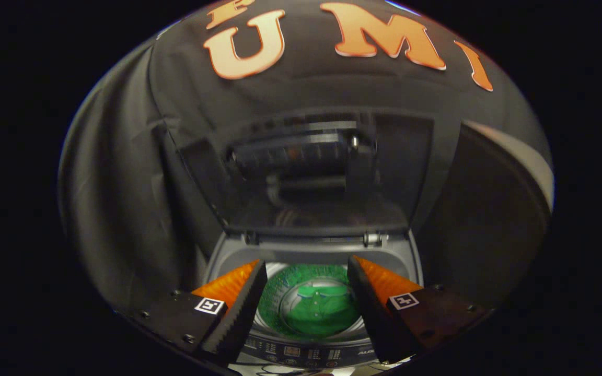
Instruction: Put the clothes into the washing machine and then close the washing machine lid.
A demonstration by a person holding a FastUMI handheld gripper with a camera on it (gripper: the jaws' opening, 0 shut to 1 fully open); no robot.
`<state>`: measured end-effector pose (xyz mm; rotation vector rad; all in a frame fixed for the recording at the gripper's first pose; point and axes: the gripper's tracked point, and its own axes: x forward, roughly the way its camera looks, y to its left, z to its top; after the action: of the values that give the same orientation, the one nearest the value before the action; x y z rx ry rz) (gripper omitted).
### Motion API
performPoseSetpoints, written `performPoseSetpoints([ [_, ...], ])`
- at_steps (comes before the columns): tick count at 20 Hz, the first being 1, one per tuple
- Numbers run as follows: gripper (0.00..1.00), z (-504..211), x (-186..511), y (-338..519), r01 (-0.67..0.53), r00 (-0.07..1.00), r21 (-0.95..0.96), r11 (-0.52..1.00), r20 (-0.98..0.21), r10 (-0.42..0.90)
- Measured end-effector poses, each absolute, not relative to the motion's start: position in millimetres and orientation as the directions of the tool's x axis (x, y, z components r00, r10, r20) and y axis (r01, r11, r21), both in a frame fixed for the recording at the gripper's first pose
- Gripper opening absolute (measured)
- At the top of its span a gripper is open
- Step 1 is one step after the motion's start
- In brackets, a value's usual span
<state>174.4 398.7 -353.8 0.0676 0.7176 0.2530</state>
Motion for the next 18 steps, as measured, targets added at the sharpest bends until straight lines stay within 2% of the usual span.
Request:
performPoseSetpoints([
  [5, 0.98, -260.3, 230.1, 408.0, -0.213, 0.821, 0.190, 0.959, -0.498, 0.281],
  [8, 0.98, -223.2, 266.4, 405.0, -0.210, 0.848, 0.200, 0.957, -0.450, 0.280],
  [13, 0.98, -233.3, 327.6, 411.1, -0.210, 0.842, 0.120, 0.970, -0.482, 0.242],
  [18, 0.99, -261.3, 352.7, 408.9, -0.187, 0.829, 0.100, 0.977, -0.517, 0.211],
])
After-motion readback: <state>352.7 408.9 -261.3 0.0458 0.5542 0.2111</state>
